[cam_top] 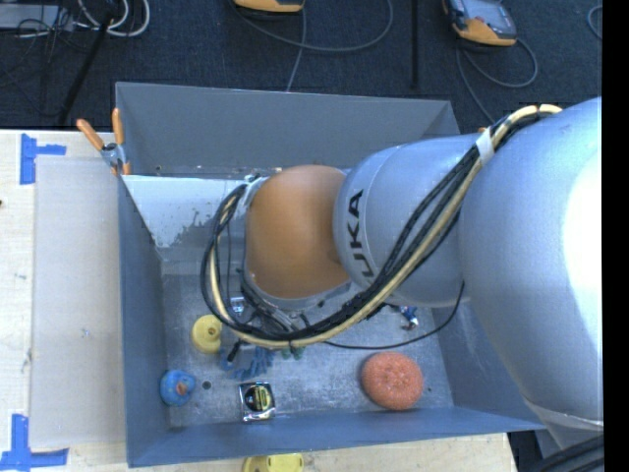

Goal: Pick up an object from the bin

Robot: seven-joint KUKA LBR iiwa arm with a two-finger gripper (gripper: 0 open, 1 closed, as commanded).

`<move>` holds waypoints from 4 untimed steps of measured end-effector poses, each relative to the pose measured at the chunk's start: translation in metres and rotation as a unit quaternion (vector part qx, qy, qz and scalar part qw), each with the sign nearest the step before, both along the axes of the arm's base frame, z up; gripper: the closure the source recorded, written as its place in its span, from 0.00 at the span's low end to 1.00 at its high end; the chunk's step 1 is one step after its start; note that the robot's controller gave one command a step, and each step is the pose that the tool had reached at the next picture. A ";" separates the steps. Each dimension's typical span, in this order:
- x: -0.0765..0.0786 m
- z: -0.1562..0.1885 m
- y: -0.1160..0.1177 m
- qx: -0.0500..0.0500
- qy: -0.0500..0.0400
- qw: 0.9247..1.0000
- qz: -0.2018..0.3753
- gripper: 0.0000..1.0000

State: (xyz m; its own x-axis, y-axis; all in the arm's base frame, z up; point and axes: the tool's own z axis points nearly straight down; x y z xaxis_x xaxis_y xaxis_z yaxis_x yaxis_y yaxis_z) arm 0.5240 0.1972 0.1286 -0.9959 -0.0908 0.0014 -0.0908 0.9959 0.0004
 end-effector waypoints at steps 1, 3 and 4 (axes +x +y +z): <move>-0.010 0.011 -0.026 0.000 0.000 1.000 -0.014 0.00; 0.017 -0.042 -0.045 0.001 -0.001 1.000 0.005 1.00; 0.017 -0.042 -0.045 0.001 -0.001 1.000 0.004 1.00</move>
Offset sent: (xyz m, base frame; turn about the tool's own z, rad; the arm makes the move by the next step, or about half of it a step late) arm 0.0000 0.0000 0.0000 0.0000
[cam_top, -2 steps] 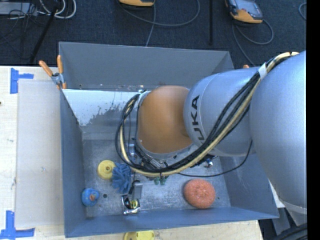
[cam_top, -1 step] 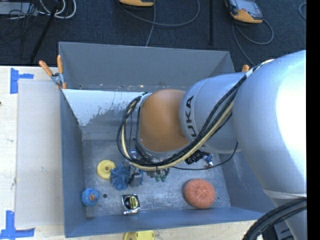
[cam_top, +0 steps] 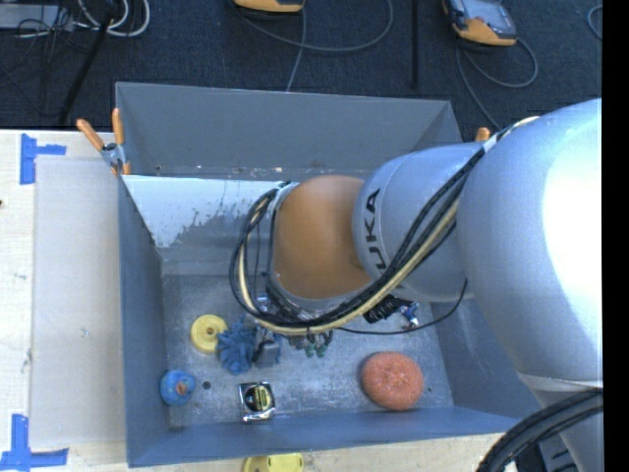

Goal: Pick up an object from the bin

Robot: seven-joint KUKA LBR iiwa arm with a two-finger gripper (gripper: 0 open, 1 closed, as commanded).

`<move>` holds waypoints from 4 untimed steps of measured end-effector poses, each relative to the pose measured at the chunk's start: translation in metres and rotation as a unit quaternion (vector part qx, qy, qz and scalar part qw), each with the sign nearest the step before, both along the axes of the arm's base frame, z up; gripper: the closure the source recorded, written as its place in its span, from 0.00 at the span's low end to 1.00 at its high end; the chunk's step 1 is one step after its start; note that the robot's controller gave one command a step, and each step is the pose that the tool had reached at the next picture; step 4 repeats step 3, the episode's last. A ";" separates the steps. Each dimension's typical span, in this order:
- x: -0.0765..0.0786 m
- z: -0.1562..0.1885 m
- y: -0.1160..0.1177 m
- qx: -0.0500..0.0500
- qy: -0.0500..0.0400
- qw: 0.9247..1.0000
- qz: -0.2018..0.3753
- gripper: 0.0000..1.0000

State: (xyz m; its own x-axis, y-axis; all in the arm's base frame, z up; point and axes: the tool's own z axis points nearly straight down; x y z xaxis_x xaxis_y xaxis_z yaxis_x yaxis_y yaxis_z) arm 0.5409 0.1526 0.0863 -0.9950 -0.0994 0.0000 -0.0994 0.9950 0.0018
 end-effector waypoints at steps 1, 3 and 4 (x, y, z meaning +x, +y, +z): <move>-0.001 0.105 -0.002 -0.001 0.000 1.000 -0.004 1.00; -0.004 0.216 -0.025 -0.001 -0.001 1.000 -0.005 1.00; -0.004 0.216 -0.025 -0.001 -0.001 1.000 -0.005 1.00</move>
Offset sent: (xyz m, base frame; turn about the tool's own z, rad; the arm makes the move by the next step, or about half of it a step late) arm 0.0000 0.0000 0.0000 0.0000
